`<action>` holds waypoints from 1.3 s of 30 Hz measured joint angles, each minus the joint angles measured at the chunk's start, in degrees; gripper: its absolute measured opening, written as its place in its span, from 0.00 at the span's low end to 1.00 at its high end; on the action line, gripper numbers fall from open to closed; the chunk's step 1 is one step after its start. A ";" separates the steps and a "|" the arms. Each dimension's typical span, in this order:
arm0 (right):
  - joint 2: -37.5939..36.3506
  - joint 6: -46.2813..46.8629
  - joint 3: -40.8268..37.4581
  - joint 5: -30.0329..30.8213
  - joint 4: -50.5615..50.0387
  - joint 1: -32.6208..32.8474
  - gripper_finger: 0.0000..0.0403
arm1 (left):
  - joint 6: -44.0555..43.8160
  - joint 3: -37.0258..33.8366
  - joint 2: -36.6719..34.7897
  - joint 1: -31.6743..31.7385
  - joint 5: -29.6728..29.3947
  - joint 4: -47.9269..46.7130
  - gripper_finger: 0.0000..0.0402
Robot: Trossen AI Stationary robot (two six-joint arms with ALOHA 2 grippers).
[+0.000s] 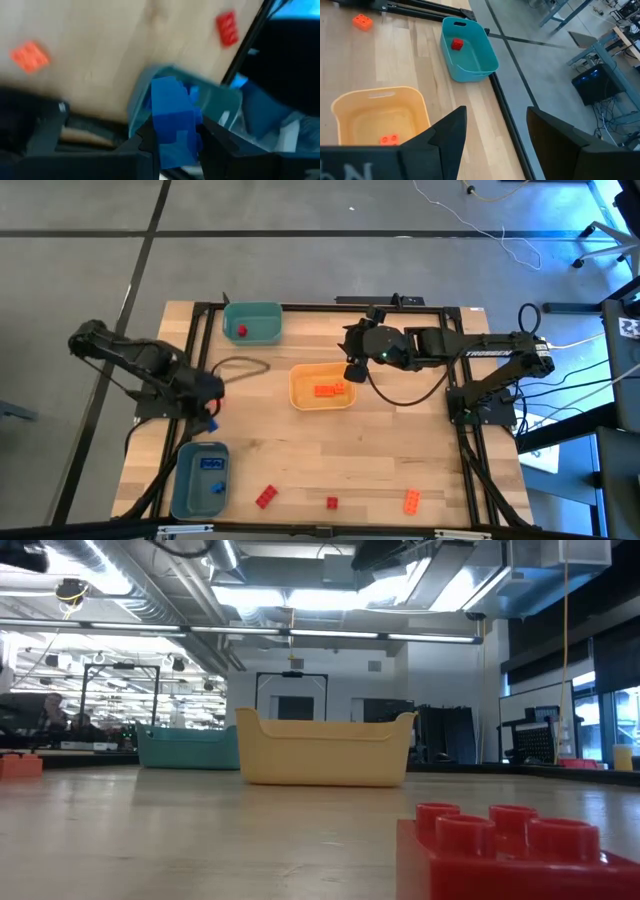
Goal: Sort & place blocks by color
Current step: Put the blue 8 stud game piece into the blue bin
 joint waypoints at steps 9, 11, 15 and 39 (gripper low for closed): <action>0.00 0.12 0.00 0.07 0.00 -0.17 0.52 | -16.89 -13.60 3.11 -15.25 2.90 21.20 0.21; 0.00 0.10 0.00 0.09 0.00 -0.17 0.52 | -21.21 -16.84 3.67 -18.12 4.36 26.72 0.21; 0.02 0.04 0.00 0.05 0.01 -0.25 0.52 | -28.31 -22.25 5.81 -23.77 5.50 31.33 0.21; 0.02 0.14 -0.02 0.00 0.02 -1.52 0.52 | -34.48 -31.77 12.12 -27.63 8.68 46.12 0.23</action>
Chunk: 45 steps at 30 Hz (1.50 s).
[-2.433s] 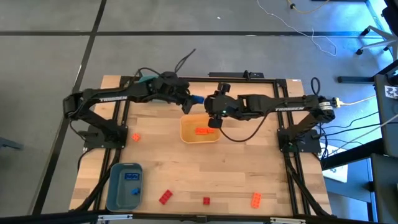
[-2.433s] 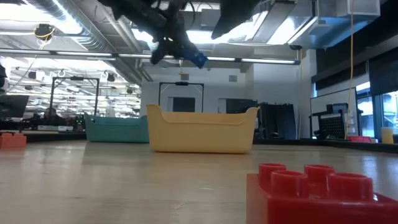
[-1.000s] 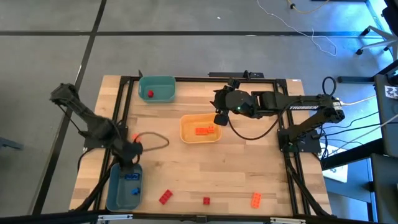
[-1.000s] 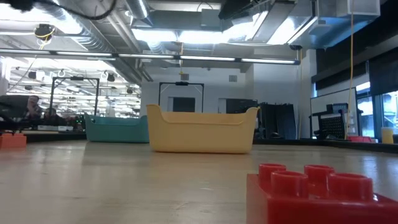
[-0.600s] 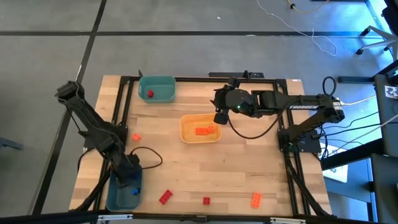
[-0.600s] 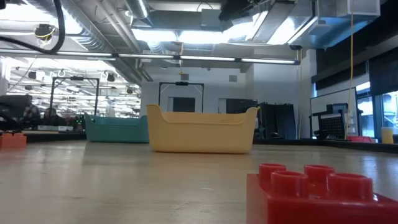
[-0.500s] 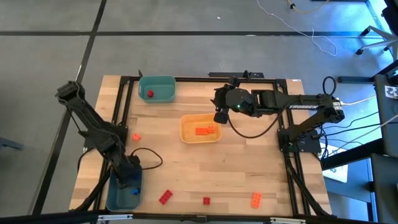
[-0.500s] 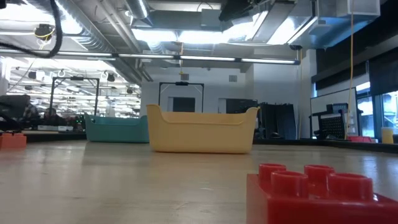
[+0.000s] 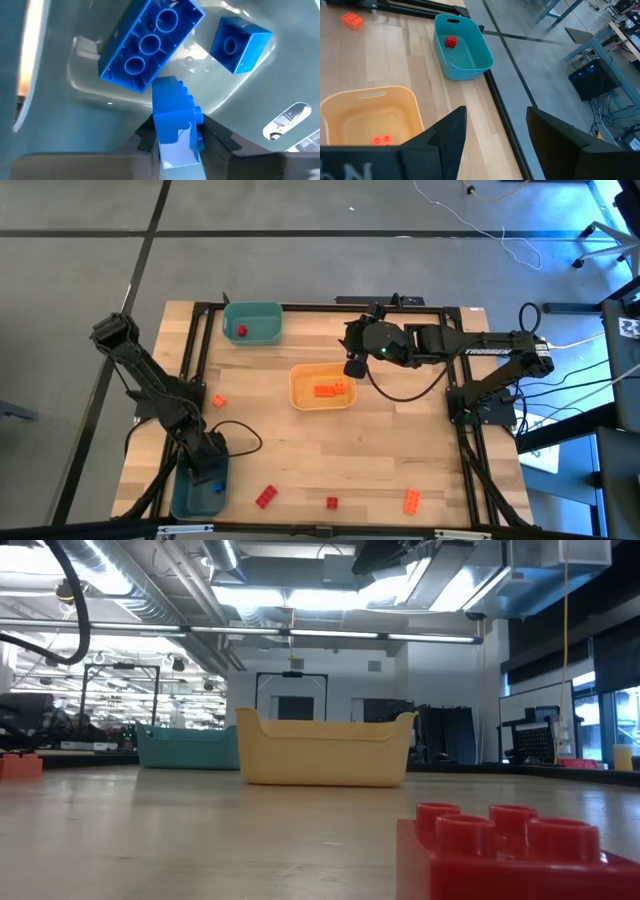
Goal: Sort & place blocks by color
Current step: Put the blue 8 stud game piece into the blue bin, then put the orange 4 stud game piece into the yellow bin
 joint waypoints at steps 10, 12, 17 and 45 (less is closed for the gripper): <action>0.00 0.02 0.00 0.00 0.00 -0.02 0.52 | -1.42 0.01 -0.01 0.02 -0.04 -0.01 0.41; 0.02 0.02 0.00 0.00 0.00 -0.02 0.52 | -1.43 0.01 -0.01 0.02 0.69 -0.01 0.41; -0.22 0.02 -0.02 -0.01 0.04 -0.02 0.52 | -3.19 1.80 -0.22 0.02 2.50 -0.31 0.42; -2.69 17.92 -0.04 -14.41 -6.78 -4.41 0.52 | -13.14 29.69 -4.49 18.25 -34.12 -57.83 0.41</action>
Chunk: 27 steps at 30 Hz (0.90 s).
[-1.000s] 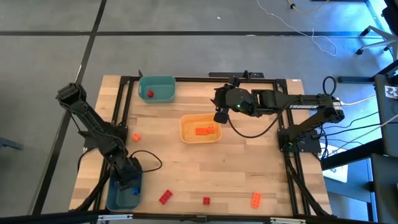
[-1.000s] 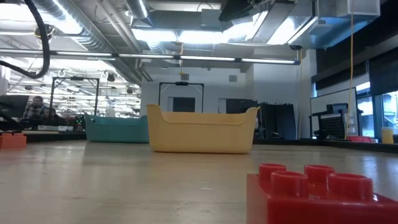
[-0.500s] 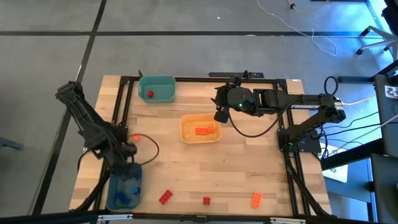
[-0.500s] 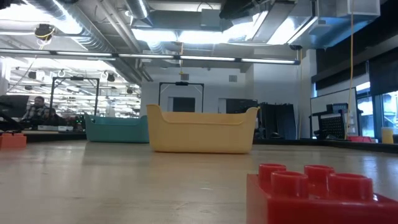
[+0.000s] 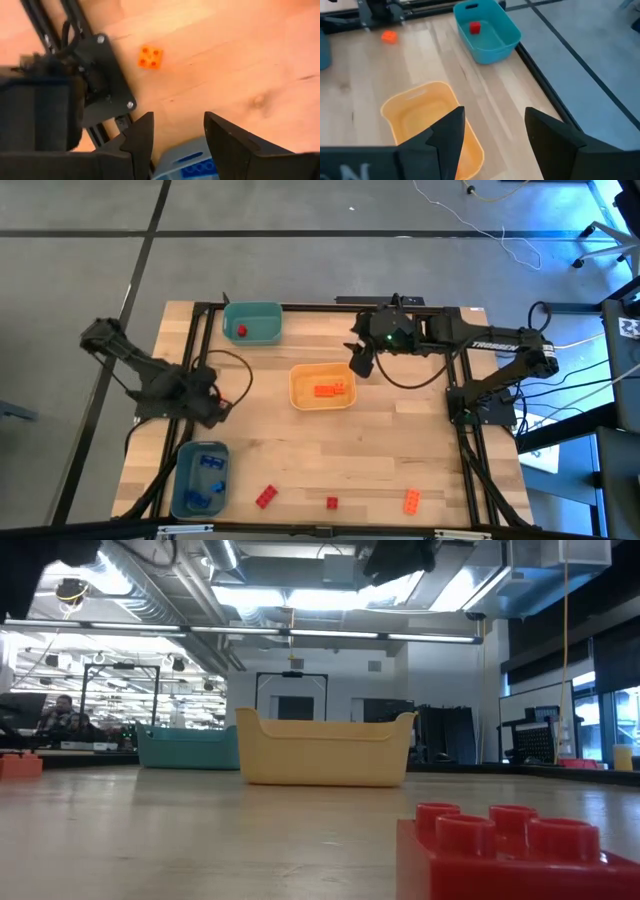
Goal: Sort & place blocks by color
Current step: Put the orange 4 stud game piece into the yellow bin
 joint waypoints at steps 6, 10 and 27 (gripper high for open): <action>0.20 -0.14 0.00 -1.68 -1.33 -2.41 0.52 | 6.53 -2.79 0.02 12.24 3.95 1.66 0.41; 0.20 -2.33 0.00 -2.78 -1.75 -3.53 0.52 | 15.09 -6.47 0.00 17.94 4.01 6.03 0.41; 0.20 -5.27 0.00 -2.78 -2.28 -3.88 0.52 | 18.41 -19.81 0.83 27.08 6.91 17.87 0.40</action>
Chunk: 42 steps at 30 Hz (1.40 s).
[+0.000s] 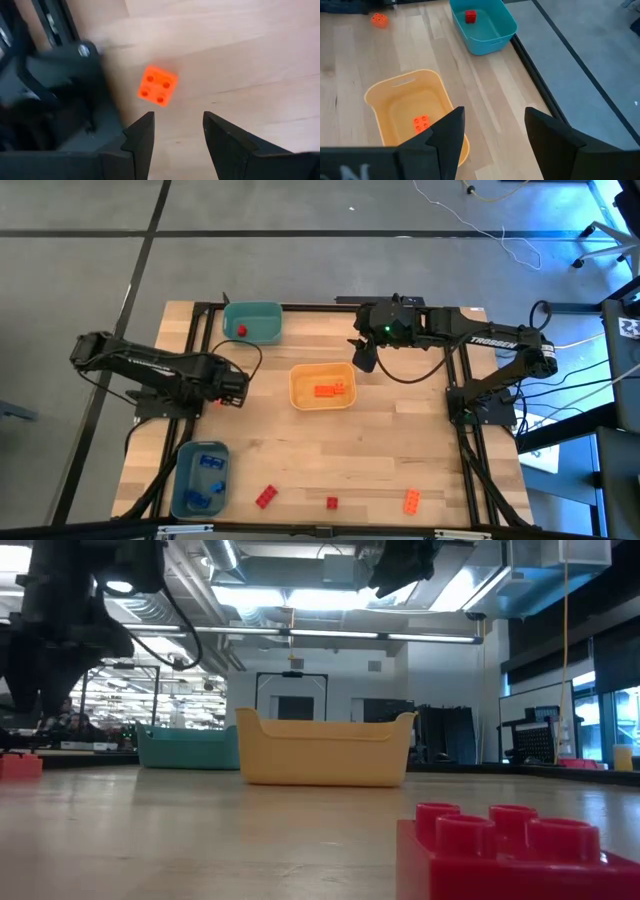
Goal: Sort & place blocks by color
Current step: Put the orange 4 stud game piece into the yellow bin
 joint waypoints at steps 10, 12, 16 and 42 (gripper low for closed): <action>0.00 -1.08 0.00 0.10 0.04 0.00 0.52 | -9.87 0.04 3.75 3.37 -0.92 4.92 0.40; 0.00 -1.09 0.00 0.10 0.04 0.00 0.52 | -11.88 0.04 5.43 3.47 -0.27 4.36 0.40; 0.00 -1.20 0.04 0.10 0.04 0.00 0.52 | -13.87 0.02 8.81 3.45 0.02 6.20 0.40; 0.00 -5.81 0.04 0.10 0.04 0.00 0.52 | -13.76 -0.40 20.42 3.23 -1.36 3.21 0.40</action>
